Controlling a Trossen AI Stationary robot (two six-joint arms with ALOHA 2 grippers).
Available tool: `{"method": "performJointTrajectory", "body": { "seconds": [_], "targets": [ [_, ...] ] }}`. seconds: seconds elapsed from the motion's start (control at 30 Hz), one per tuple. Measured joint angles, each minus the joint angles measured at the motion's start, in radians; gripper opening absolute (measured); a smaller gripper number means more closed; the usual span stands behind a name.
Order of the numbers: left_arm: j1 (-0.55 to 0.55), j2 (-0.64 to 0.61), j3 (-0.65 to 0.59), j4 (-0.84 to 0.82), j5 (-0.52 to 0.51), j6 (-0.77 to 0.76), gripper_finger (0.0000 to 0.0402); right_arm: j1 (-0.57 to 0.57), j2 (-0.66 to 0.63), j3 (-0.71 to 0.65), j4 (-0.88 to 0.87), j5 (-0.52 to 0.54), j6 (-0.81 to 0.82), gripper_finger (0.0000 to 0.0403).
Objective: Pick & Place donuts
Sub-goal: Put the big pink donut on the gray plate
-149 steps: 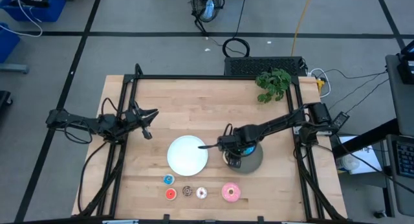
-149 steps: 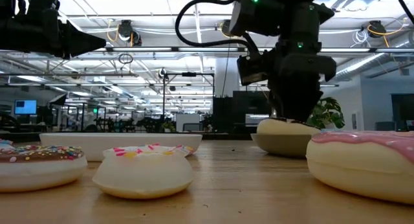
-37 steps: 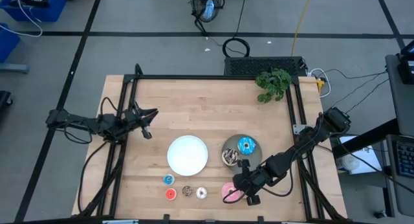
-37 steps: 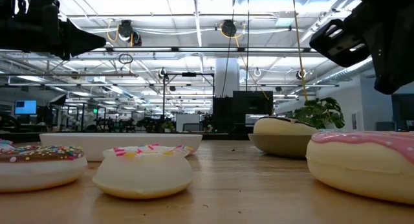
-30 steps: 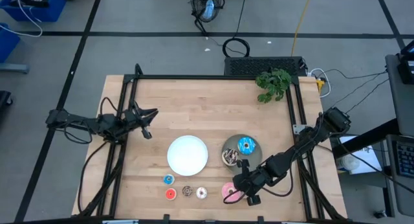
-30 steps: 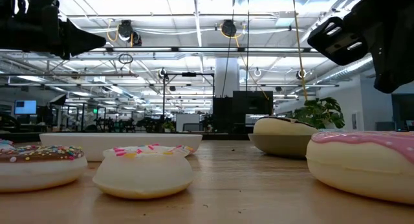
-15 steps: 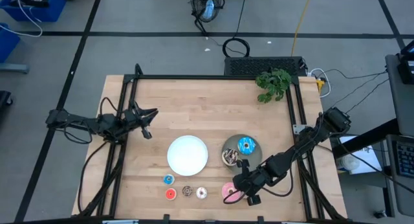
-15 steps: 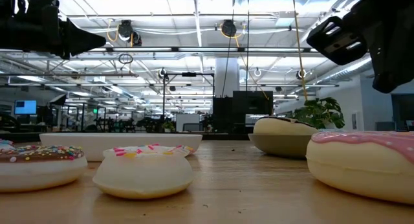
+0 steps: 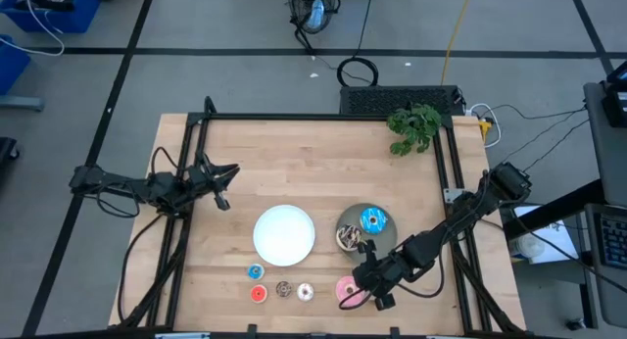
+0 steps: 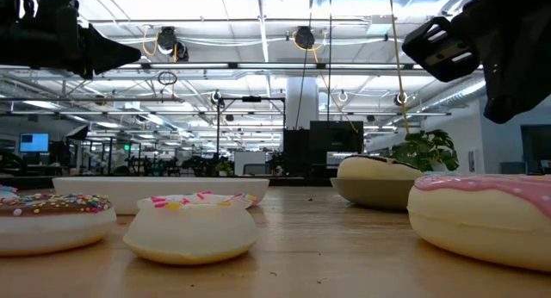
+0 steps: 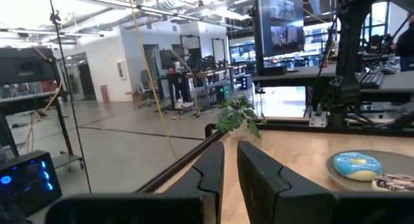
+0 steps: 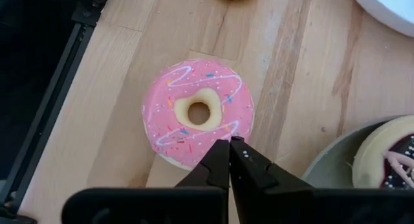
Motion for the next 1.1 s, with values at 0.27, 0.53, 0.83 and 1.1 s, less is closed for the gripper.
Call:
{"method": "performJointTrajectory", "body": {
  "seconds": [0.27,0.53,0.83,1.1],
  "targets": [
    [0.0,0.0,0.0,0.0,0.0,-0.009,0.0051,0.006,0.0,0.0,0.0,-0.002,0.02,0.0],
    [0.0,0.0,0.0,0.0,0.0,-0.02,0.0051,-0.002,0.0,0.0,0.005,-0.002,0.013,0.0],
    [0.0,0.0,0.0,0.015,-0.001,-0.035,0.0051,0.0,0.0,0.0,0.044,-0.004,0.024,0.0],
    [0.0,0.0,0.0,0.015,-0.001,-0.042,0.0051,-0.029,0.0,0.017,0.049,-0.022,0.095,0.0]
  ]
}}
